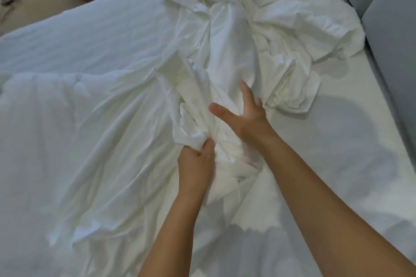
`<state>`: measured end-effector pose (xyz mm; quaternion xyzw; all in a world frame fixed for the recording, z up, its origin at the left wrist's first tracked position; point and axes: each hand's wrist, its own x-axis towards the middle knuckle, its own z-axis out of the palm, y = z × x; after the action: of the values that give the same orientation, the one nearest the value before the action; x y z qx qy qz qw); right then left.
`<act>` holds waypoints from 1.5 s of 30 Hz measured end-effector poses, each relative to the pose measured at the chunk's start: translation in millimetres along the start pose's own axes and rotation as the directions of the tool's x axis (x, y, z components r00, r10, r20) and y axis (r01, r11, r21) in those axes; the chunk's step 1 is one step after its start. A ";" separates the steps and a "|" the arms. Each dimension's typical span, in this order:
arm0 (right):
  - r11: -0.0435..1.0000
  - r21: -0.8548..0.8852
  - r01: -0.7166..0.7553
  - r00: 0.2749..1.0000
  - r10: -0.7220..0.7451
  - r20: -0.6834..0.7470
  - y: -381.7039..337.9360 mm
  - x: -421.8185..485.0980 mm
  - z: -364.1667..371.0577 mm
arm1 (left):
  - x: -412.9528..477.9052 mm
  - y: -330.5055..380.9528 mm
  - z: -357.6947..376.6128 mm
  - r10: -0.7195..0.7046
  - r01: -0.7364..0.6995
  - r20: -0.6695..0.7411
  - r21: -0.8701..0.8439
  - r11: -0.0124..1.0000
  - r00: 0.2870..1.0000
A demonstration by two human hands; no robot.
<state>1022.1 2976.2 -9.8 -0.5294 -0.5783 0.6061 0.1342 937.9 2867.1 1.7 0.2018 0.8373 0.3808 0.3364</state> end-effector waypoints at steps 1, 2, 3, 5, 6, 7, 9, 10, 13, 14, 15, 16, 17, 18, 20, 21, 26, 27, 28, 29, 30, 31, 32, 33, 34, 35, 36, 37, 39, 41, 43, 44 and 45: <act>0.987 -0.163 0.001 0.998 0.008 0.055 -5.0 6.5 7.9 | -5.2 -5.3 -2.0 -0.002 0.002 -0.006 -0.008 1.000 1.000; 0.944 -0.329 0.009 0.996 0.021 0.086 -6.9 11.6 16.1 | -11.4 -9.3 -5.3 -0.009 0.008 -0.014 -0.009 1.000 1.000; 0.890 -0.455 0.020 0.995 0.025 0.093 -6.7 14.0 24.3 | -17.5 -15.0 -9.4 -0.013 0.013 -0.028 -0.006 1.000 1.000; 0.850 -0.518 0.097 0.995 -0.091 0.037 1.2 10.9 39.8 | -28.1 -26.0 -19.5 -0.015 0.016 -0.067 0.021 1.000 0.998; 0.869 -0.467 0.165 0.982 -0.188 -0.004 7.6 5.2 44.5 | -31.1 -29.4 -24.6 -0.011 0.018 -0.097 0.070 0.997 0.995; 0.889 -0.403 0.218 0.964 -0.260 -0.053 12.7 -0.9 46.4 | -32.4 -31.3 -28.9 -0.020 0.039 -0.134 0.135 0.990 0.991; 0.918 -0.305 0.255 0.947 -0.300 -0.111 23.7 -8.5 40.2 | -28.3 -31.4 -34.1 -0.050 0.099 -0.193 0.254 0.962 0.980; 0.918 -0.299 0.259 0.945 -0.305 -0.117 27.6 -10.4 33.5 | -23.7 -29.2 -35.0 -0.022 0.092 -0.222 0.309 0.946 0.975; 0.858 -0.394 0.329 0.933 -0.361 -0.007 28.6 -12.6 10.5 | 1.3 -5.6 -28.3 0.328 -0.196 -0.122 0.591 0.782 0.937; 0.820 -0.436 0.371 0.920 -0.387 0.057 27.3 -13.2 3.7 | 14.1 5.2 -21.6 0.402 -0.313 0.036 0.691 0.652 0.915; 0.784 -0.459 0.417 0.903 -0.413 0.116 27.4 -13.4 -2.6 | 28.2 14.9 -11.9 0.410 -0.419 0.216 0.750 0.511 0.886; 0.781 -0.461 0.421 0.903 -0.408 0.135 28.5 -14.2 -8.9 | 39.3 26.2 -0.8 0.358 -0.505 0.378 0.769 0.392 0.854; 0.814 -0.426 0.396 0.914 -0.394 0.096 32.0 -14.8 -16.5 | 46.5 36.0 8.8 0.304 -0.565 0.483 0.764 0.311 0.821; 0.881 -0.334 0.334 0.934 -0.356 -0.005 35.6 -16.1 -24.3 | 50.8 43.1 15.1 0.280 -0.599 0.533 0.749 0.283 0.798; 0.976 -0.058 0.212 0.931 -0.220 -0.293 49.6 -16.5 -35.8 | 54.9 45.3 15.5 0.355 -0.595 0.482 0.702 0.391 0.801; 0.992 0.034 0.120 0.915 -0.097 -0.390 57.3 -15.7 -38.9 | 55.0 44.2 11.7 0.397 -0.562 0.403 0.663 0.495 0.825; 0.557 0.563 -0.611 0.773 0.572 0.273 73.9 -7.2 -31.8 | 55.6 36.6 -2.0 0.086 -0.414 0.412 0.835 0.363 0.907; 0.519 0.608 -0.601 0.779 0.552 0.299 74.9 -3.7 -27.6 | 58.0 36.8 0.4 -0.037 -0.395 0.415 0.885 0.246 0.909; 0.540 0.645 -0.541 0.801 0.565 0.198 75.0 2.2 -25.1 | 60.5 38.7 1.6 -0.109 -0.370 0.390 0.913 0.171 0.914; 0.588 0.679 -0.440 0.818 0.574 0.033 74.8 8.8 -23.7 | 62.7 42.1 1.0 -0.113 -0.346 0.363 0.927 0.143 0.925; 0.632 0.720 -0.287 0.816 0.555 -0.162 70.3 14.4 -24.9 | 66.0 46.2 -1.7 -0.060 -0.338 0.349 0.930 0.143 0.935; 0.628 0.762 -0.157 0.816 0.517 -0.258 60.1 19.3 -28.6 | 70.7 50.5 -6.0 0.037 -0.337 0.336 0.925 0.173 0.941; 0.605 0.795 -0.047 0.834 0.461 -0.302 43.5 22.6 -31.8 | 75.7 54.9 -11.5 0.137 -0.336 0.312 0.913 0.230 0.940; 0.589 0.807 0.035 0.862 0.390 -0.323 26.6 26.6 -33.5 | 80.3 59.1 -18.6 0.220 -0.335 0.277 0.893 0.302 0.935; 0.590 0.802 0.092 0.893 0.307 -0.329 8.9 30.6 -32.5 | 84.9 64.1 -26.6 0.292 -0.330 0.228 0.867 0.373 0.929; 0.606 0.784 0.133 0.921 0.216 -0.324 -11.5 34.5 -29.1 | 90.4 68.5 -36.5 0.355 -0.318 0.162 0.839 0.442 0.921; 0.611 0.772 0.176 0.941 0.126 -0.314 -31.3 40.8 -23.8 | 96.4 73.8 -47.4 0.397 -0.299 0.085 0.803 0.516 0.914; 0.609 0.765 0.209 0.955 0.044 -0.295 -52.1 47.6 -16.2 | 103.0 78.5 -59.4 0.422 -0.277 -0.004 0.749 0.602 0.906; 0.660 0.711 0.242 0.966 -0.098 -0.237 -90.9 58.5 9.3 | 117.6 87.1 -83.0 0.384 -0.230 -0.170 0.563 0.794 0.907; 0.802 0.538 0.260 0.965 -0.203 -0.163 -116.6 63.6 48.1 | 128.0 94.2 -100.9 0.329 -0.234 -0.260 0.336 0.912 0.908; 0.896 0.400 0.195 0.974 -0.224 0.026 -122.9 64.7 93.2 | 127.4 94.5 -108.1 0.415 -0.349 -0.277 0.257 0.901 0.867; 0.920 0.370 0.133 0.967 -0.202 0.153 -117.6 61.9 109.9 | 123.7 91.7 -106.0 0.481 -0.417 -0.242 0.272 0.867 0.843; 0.919 0.388 0.069 0.947 -0.183 0.264 -108.0 59.4 120.0 | 119.9 87.5 -99.5 0.523 -0.468 -0.168 0.283 0.837 0.835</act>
<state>853.9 2987.0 24.8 -0.3591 -0.4988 0.7670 0.1840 790.7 2943.4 68.4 0.4033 0.8281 0.3770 0.0968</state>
